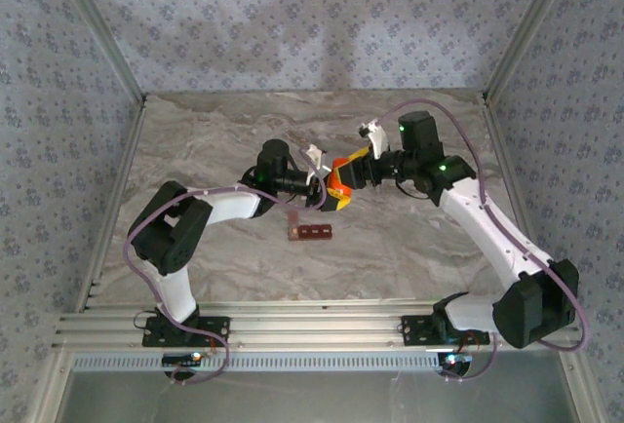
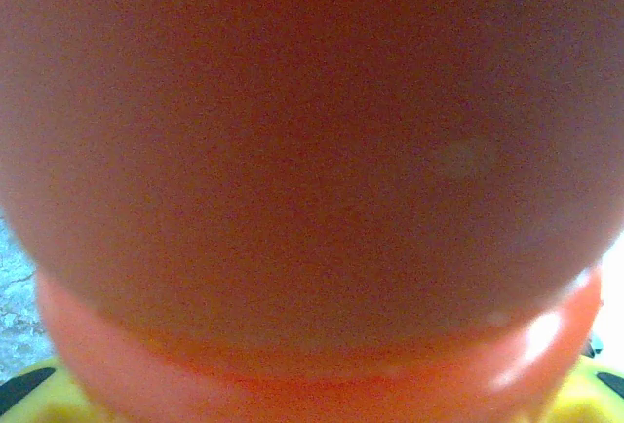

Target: Sort the pills into containers

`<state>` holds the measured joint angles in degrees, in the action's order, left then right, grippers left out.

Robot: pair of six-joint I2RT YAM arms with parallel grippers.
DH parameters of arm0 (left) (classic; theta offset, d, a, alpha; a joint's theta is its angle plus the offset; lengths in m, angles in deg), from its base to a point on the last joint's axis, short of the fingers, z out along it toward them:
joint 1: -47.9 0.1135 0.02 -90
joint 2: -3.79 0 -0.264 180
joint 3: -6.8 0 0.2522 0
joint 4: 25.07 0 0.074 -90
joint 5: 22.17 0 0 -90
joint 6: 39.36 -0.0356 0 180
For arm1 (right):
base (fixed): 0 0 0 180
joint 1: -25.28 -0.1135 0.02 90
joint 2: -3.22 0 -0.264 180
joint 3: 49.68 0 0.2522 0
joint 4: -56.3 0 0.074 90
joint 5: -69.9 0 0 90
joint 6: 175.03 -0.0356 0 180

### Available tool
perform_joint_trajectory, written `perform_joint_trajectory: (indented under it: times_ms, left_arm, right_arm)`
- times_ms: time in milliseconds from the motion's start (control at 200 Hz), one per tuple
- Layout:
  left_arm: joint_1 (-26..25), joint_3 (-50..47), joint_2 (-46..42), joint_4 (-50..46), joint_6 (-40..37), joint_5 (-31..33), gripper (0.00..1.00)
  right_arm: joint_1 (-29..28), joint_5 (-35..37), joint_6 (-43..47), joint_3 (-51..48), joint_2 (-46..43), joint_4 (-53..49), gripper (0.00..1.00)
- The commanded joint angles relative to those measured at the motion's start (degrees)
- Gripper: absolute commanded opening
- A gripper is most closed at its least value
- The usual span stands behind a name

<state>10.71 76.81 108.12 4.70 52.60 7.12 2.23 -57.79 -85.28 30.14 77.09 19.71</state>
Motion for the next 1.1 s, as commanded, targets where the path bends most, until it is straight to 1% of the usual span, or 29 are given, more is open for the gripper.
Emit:
perform_joint_trajectory:
  times_ms: [0, 110, 160, 210, 235, 290, 310, 315, 320, 360, 425, 445, 530, 610, 745, 825, 880, 930, 939, 1004, 1054, 1099]
  left_arm:
    - [-0.26, 1.49, -3.08, 1.21, -1.19, -1.97, 0.0]
    - [-0.3, 1.41, -3.1, 1.29, -1.17, -1.9, 0.0]
    - [-0.33, 1.4, -3.16, 1.37, -1.17, -1.8, 0.0]
    - [-0.29, 1.32, -3.17, 1.42, -1.19, -1.72, 0.0]
    - [-0.31, 1.32, -3.17, 1.47, -1.17, -1.65, 0.0]
    - [-0.3, 1.23, -3.17, 1.55, -1.17, -1.5, 0.0]
    - [-0.34, 1.23, -3.17, 1.56, -1.17, -1.46, 0.0]
    - [-0.34, 1.23, -3.17, 1.56, -1.21, -1.44, 0.0]
    - [-0.34, 1.23, -3.17, 1.56, -1.19, -1.44, 0.0]
    - [-0.31, 1.21, -3.17, 1.56, -1.23, -1.28, 0.0]
    - [-0.24, 1.14, -3.24, 1.65, -1.18, -1.23, 0.0]
    - [-0.22, 1.06, -3.26, 1.64, -1.22, -1.18, 0.0]
    - [-0.17, 1.01, -3.35, 1.55, -1.24, -1.17, 0.0]
    - [-0.2, 0.97, -3.35, 1.56, -1.29, -1.09, 0.0]
    - [-0.19, 1.14, -3.17, 1.56, -1.2, -1.14, 0.0]
    - [-0.2, 1.1, -3.08, 1.56, -1.18, -1.11, 0.0]
    - [-0.18, 1.22, -3.04, 1.55, -1.23, -1.08, 0.0]
    - [-0.18, 1.23, -3.0, 1.56, -1.17, -1.2, 0.0]
    - [-0.21, 1.23, -3.0, 1.56, -1.19, -1.24, 0.0]
    - [-0.24, 1.28, -3.0, 1.56, -1.13, -1.25, 0.0]
    - [-0.17, 1.24, -3.0, 1.5, -1.08, -1.26, 0.0]
    - [-0.21, 1.25, -3.07, 1.56, -1.09, -1.36, 0.0]
  right_arm:
    - [-0.88, 1.58, 1.0, 1.75, 0.62, -1.42, 0.59]
    - [-1.62, 3.7, 0.37, 1.79, 0.82, -1.67, 0.48]
    - [-2.24, 5.63, -0.5, 1.14, 0.64, -1.35, 0.44]
    - [-3.09, 8.59, -2.27, -0.31, 0.34, -0.39, 0.39]
    - [-3.64, 10.94, -3.62, -1.35, -0.02, 0.26, 0.36]
    - [-5.3, 16.19, -7.06, -4.33, -1.09, 3.15, 0.35]
    - [-6.3, 19.64, -8.43, -5.44, -1.59, 4.03, 0.34]
    - [-6.9, 22.08, -8.97, -5.74, -1.59, 4.03, 0.34]
    - [-6.9, 22.08, -9.41, -5.97, -1.92, 4.42, 0.34]
    - [-9.53, 30.47, -12.82, -8.42, -2.89, 5.99, 0.34]
    - [-13.28, 40.1, -17.87, -11.87, -4.3, 8.46, 0.35]
    - [-14.08, 41.8, -19.45, -12.77, -4.48, 9.64, 0.35]
    - [-16.12, 44.71, -22.91, -14.01, -4.52, 11.67, 0.36]
    - [-16.94, 43.88, -23.0, -13.37, -3.84, 12.35, 0.37]
    - [-16.32, 41.23, -21.91, -11.13, -2.95, 11.21, 0.4]
    - [-15.23, 38.31, -19.63, -9.54, -3.35, 9.81, 0.44]
    - [-13.81, 35.3, -17.98, -8.17, -3.78, 8.46, 0.5]
    - [-12.04, 31.36, -16.36, -7.17, -4.56, 7.49, 0.56]
    - [-11.67, 30.59, -16.01, -7.06, -4.84, 7.39, 0.59]
    - [-8.39, 22.24, -13.56, -6.25, -6.5, 6.49, 0.71]
    - [-6.03, 16.26, -11.19, -5.65, -8.11, 4.94, 0.77]
    - [-4.0, 9.29, -8.24, -5.06, -9.48, 2.16, 0.79]
